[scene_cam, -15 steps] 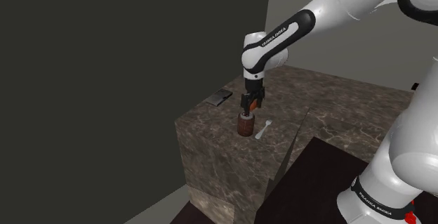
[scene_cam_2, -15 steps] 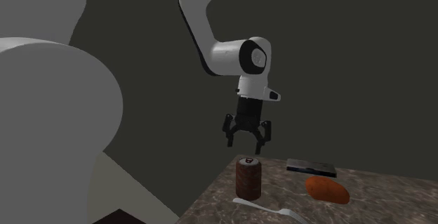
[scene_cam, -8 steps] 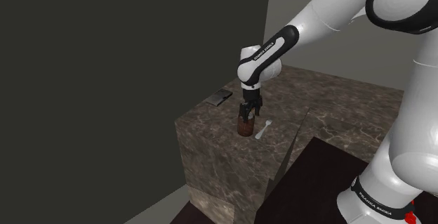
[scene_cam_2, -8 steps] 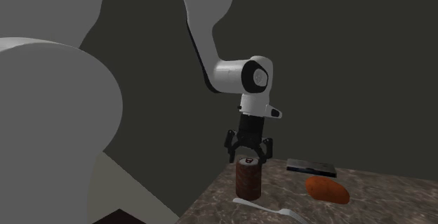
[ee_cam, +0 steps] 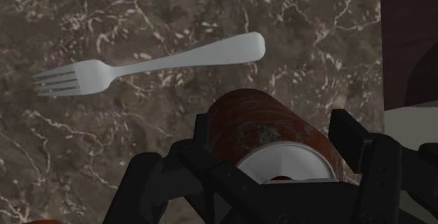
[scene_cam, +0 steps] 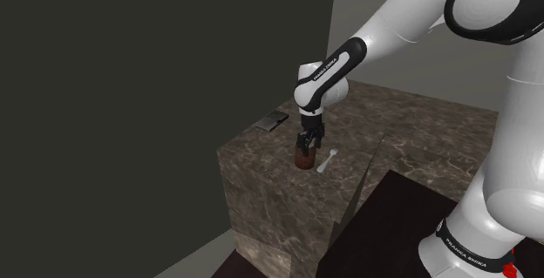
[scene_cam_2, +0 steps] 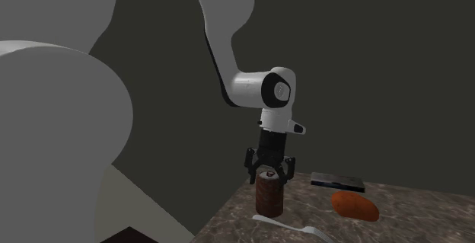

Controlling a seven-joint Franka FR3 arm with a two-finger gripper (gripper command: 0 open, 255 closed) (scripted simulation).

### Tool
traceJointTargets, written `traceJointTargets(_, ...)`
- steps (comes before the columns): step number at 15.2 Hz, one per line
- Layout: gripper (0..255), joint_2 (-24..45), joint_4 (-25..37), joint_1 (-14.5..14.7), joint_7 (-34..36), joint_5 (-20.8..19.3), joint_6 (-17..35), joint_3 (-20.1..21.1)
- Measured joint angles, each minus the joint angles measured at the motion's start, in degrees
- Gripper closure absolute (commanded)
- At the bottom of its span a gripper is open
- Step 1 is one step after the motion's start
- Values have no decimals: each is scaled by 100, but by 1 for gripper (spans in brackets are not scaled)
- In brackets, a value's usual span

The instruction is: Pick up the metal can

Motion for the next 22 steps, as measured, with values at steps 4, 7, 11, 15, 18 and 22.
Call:
traceJointTargets(4, 255, 0, 1, 0, 0, -1, -3, 0)
traceJointTargets(7, 255, -22, -4, 5, 11, -6, -22, -1)
traceJointTargets(11, 255, -213, 30, 17, 60, -53, -250, -14)
traceJointTargets(15, 255, -451, 81, 13, 92, -112, -536, -38)
traceJointTargets(18, 255, -599, 140, 33, 150, -143, -738, -34)
traceJointTargets(22, 255, -798, 212, 32, 184, -188, -1005, -47)
